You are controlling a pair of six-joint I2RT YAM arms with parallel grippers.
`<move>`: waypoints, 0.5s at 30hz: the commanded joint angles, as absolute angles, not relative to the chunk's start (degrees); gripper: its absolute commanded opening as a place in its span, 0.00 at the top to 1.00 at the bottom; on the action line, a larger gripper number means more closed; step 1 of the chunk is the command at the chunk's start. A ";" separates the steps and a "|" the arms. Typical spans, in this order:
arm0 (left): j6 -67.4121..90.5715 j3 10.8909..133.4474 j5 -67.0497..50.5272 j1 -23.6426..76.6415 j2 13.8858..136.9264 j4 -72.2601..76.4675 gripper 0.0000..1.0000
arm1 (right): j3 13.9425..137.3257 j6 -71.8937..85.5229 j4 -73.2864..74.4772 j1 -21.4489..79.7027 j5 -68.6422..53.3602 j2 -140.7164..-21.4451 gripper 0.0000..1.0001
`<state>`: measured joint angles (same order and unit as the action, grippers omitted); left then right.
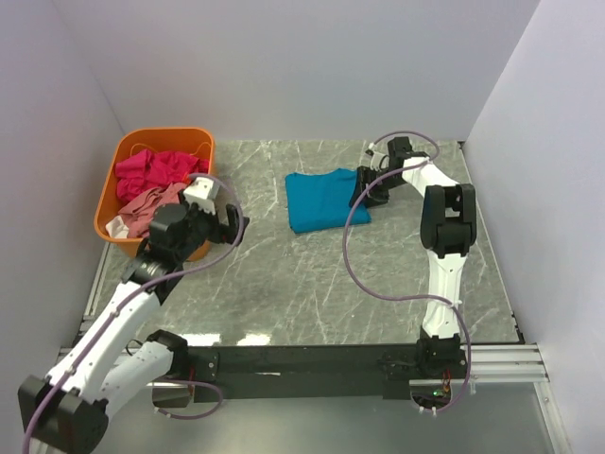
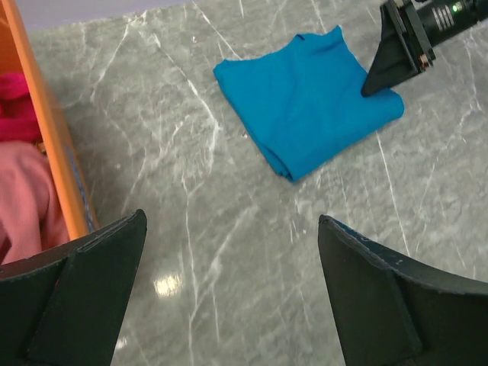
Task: Fold and stack the t-shirts
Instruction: Neatly place the folded tshirt to the corner
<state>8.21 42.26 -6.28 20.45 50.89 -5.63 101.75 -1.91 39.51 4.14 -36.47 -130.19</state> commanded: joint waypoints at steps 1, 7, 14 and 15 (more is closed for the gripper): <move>7.03 39.83 -6.68 20.48 44.23 -6.33 0.00 | 103.45 -1.14 42.63 4.75 -35.60 -131.57 0.38; 6.33 35.68 -7.21 20.48 37.63 -5.62 0.00 | 105.11 -0.61 42.88 5.97 -32.35 -131.66 0.42; 5.80 36.12 -8.17 20.48 37.53 -6.06 0.00 | 105.65 -0.53 43.07 4.84 -32.44 -131.41 1.00; 5.80 36.04 -8.09 20.48 37.53 -6.06 0.01 | 105.21 -0.96 42.81 4.49 -32.08 -130.96 1.00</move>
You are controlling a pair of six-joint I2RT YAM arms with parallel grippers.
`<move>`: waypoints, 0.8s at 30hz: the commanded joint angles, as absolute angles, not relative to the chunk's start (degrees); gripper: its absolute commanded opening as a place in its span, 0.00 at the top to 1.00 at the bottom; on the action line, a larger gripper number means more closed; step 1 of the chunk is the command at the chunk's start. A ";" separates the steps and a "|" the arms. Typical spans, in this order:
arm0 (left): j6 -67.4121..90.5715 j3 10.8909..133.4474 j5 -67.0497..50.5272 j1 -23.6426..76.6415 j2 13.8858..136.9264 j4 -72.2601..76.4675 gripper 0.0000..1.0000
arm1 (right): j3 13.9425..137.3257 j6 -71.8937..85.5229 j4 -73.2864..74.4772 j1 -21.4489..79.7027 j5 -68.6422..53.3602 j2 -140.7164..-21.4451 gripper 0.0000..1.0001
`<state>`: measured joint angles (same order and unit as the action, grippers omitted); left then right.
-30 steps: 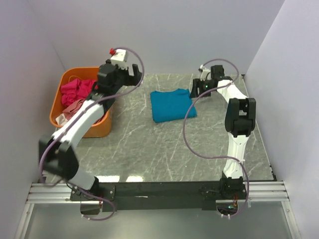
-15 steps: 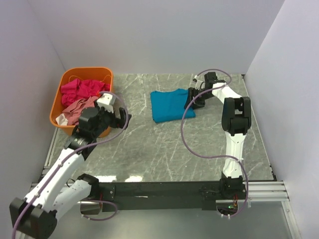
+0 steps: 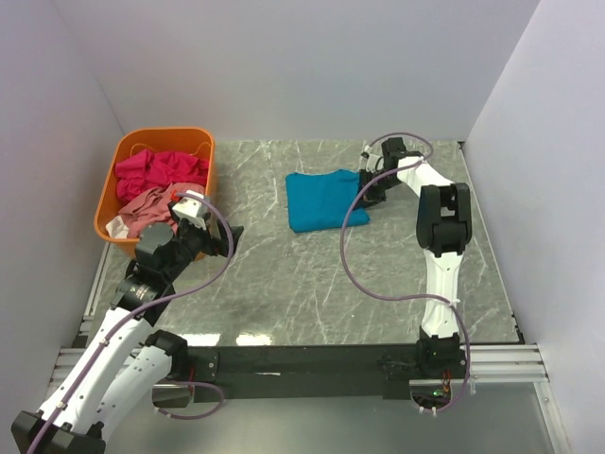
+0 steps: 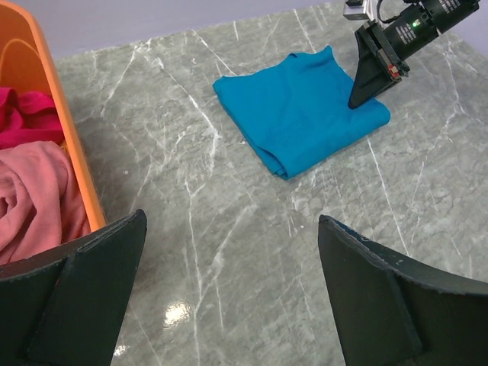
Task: Fold and stack the t-shirts
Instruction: Neatly place the folded tshirt to the corner
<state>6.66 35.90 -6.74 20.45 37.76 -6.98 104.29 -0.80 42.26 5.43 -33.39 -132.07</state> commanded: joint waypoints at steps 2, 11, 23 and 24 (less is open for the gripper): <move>5.71 35.95 -8.35 20.48 37.44 -5.98 0.01 | 105.82 -2.10 44.03 2.64 -31.64 -130.17 1.00; 5.36 36.12 -9.23 20.48 37.71 -5.89 0.01 | 114.06 -12.63 52.37 -11.14 -22.78 -130.51 1.00; 5.10 35.86 -10.72 20.48 37.79 -5.63 0.01 | 122.25 -22.40 52.21 -22.76 -3.71 -135.35 1.00; 5.18 35.86 -11.07 20.48 37.97 -5.63 0.01 | 122.34 -22.76 51.77 -23.20 -2.91 -135.53 1.00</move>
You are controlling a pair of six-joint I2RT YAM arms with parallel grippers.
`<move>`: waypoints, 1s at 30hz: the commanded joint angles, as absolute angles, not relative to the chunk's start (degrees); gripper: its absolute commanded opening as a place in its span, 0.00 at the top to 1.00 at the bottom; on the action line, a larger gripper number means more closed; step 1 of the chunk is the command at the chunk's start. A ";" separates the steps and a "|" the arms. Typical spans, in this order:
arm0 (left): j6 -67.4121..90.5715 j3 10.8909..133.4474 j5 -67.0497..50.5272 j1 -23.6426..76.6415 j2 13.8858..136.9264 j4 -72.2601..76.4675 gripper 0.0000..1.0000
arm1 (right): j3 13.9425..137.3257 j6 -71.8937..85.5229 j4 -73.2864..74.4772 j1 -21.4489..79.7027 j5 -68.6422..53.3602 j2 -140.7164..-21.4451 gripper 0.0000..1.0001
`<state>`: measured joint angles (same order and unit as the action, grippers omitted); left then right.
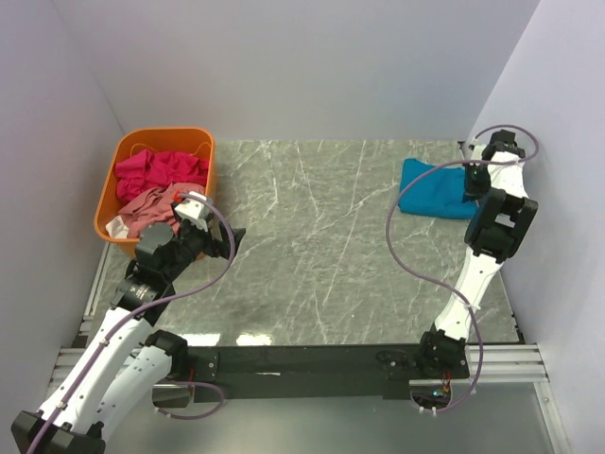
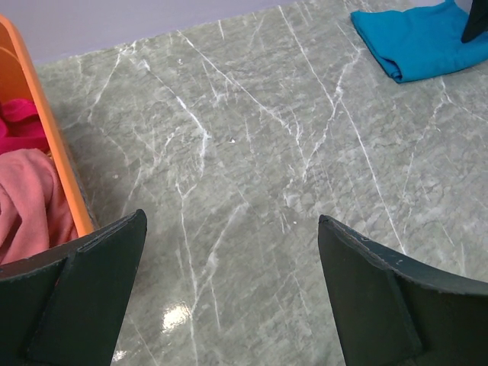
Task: Fold and stack the t-shirts
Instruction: Neatly place the folded tshirt to the corner
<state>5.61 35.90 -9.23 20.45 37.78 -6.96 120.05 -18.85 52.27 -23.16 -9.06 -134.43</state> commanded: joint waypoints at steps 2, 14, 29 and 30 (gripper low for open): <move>5.10 35.86 -11.08 20.39 37.97 -5.63 0.01 | 122.17 -23.81 51.16 -23.38 -1.50 -135.35 1.00; 5.01 35.77 -11.87 20.48 38.50 -5.45 0.01 | 122.60 -29.00 45.79 -23.55 8.79 -134.65 1.00; 5.27 35.86 -12.66 20.48 38.76 -5.27 0.01 | 112.42 -32.34 38.50 -19.25 10.63 -124.37 0.52; 5.27 35.86 -12.66 20.48 38.76 -5.19 0.01 | 111.54 -32.43 37.80 -18.73 10.98 -122.36 0.52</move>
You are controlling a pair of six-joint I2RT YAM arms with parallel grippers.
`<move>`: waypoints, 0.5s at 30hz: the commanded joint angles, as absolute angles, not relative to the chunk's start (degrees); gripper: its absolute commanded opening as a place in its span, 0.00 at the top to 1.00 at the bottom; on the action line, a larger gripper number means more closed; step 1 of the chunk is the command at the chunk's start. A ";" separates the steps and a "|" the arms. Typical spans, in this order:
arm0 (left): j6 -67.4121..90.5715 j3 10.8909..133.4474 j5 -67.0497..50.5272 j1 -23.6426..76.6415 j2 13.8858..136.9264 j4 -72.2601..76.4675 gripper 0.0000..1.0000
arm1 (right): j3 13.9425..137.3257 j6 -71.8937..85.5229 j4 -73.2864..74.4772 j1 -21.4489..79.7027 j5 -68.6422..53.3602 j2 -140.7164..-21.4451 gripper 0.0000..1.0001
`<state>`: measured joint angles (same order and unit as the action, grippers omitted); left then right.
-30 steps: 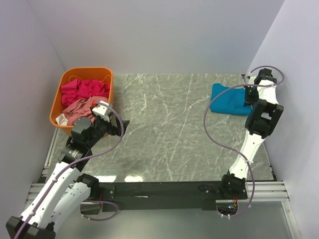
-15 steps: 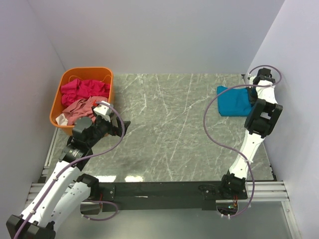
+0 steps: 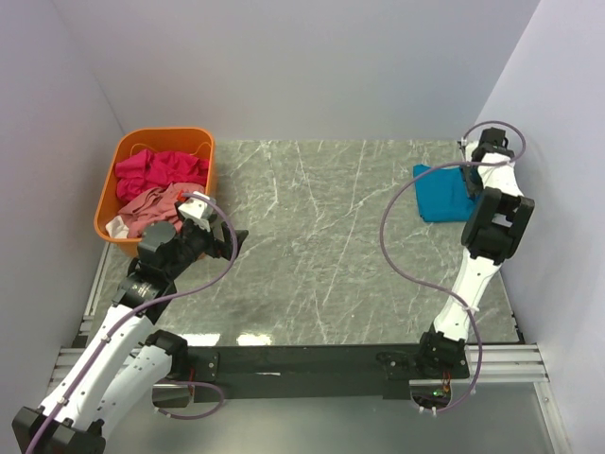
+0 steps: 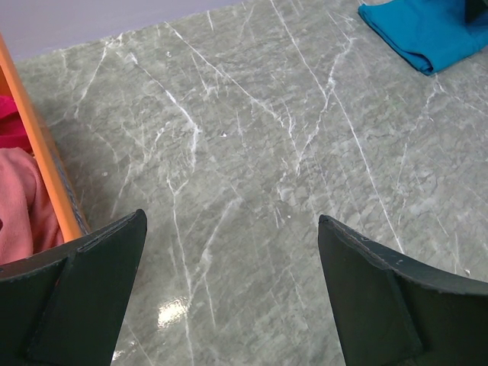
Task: Fold and stack the t-shirts
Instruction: Neatly place the folded tshirt to the corner
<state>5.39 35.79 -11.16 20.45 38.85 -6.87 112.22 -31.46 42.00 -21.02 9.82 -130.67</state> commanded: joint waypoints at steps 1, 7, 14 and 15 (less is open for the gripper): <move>5.27 35.77 -12.66 20.48 38.59 -5.19 0.01 | 109.79 -32.69 37.18 -17.59 11.16 -121.21 0.52; 5.45 35.51 -12.92 20.48 37.97 -4.83 0.01 | 104.77 -32.61 36.64 -13.80 4.25 -114.09 0.46; 5.19 35.59 -13.01 20.48 38.06 -5.19 0.00 | 104.59 -26.37 42.89 -9.59 -7.12 -118.11 0.38; 5.10 35.60 -12.92 20.48 37.97 -5.27 0.01 | 103.98 -25.32 42.46 -8.80 -6.95 -118.65 0.37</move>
<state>5.39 35.79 -11.79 20.45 38.76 -6.79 105.03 -29.21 39.77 -10.20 -2.61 -115.87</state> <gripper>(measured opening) 0.995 0.620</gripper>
